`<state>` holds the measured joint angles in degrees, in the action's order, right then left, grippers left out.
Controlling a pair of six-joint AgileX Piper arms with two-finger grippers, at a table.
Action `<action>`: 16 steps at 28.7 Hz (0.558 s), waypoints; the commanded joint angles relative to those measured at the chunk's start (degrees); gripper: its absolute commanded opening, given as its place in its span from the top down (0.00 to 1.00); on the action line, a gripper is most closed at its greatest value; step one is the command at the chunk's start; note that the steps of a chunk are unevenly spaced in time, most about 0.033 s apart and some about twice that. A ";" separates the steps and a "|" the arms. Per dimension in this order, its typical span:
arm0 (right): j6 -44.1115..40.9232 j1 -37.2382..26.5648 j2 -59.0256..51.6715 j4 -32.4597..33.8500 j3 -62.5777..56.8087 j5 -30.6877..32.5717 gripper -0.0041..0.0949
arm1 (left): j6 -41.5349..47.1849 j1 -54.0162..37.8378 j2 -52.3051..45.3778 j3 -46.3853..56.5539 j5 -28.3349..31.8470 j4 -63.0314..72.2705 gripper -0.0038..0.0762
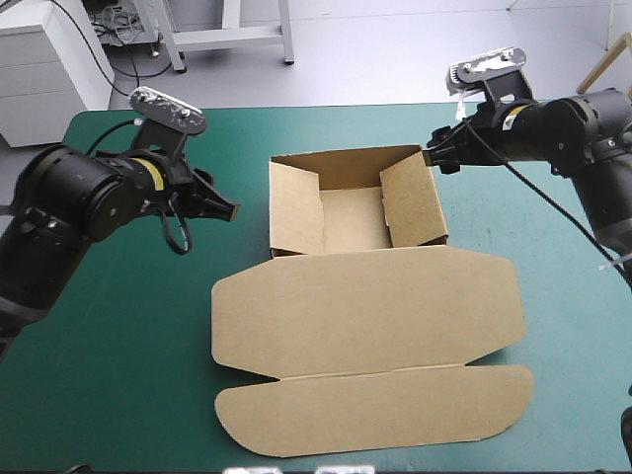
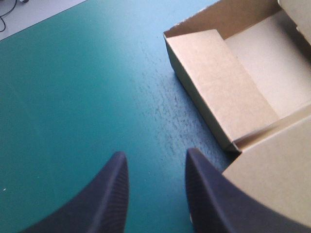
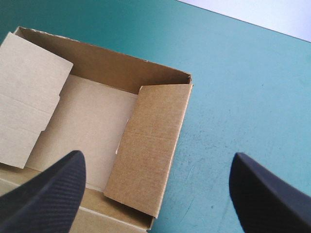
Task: Fold the box
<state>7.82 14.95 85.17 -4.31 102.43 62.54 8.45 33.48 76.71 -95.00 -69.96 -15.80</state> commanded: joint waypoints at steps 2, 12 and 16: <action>0.23 -0.22 -2.25 1.07 1.58 -2.00 0.21 | -3.01 0.19 -6.10 1.11 -4.21 -0.87 0.87; 0.01 -0.22 2.81 0.91 1.58 -1.25 0.21 | -2.32 0.19 -15.03 18.36 -3.26 -1.20 0.96; 0.01 -0.22 6.45 0.91 1.58 -1.25 0.21 | -0.44 0.19 -18.39 26.78 0.15 -1.06 0.96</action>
<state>7.65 14.95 91.35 -3.49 102.42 63.83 6.28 33.48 61.17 -71.73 -71.55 -15.85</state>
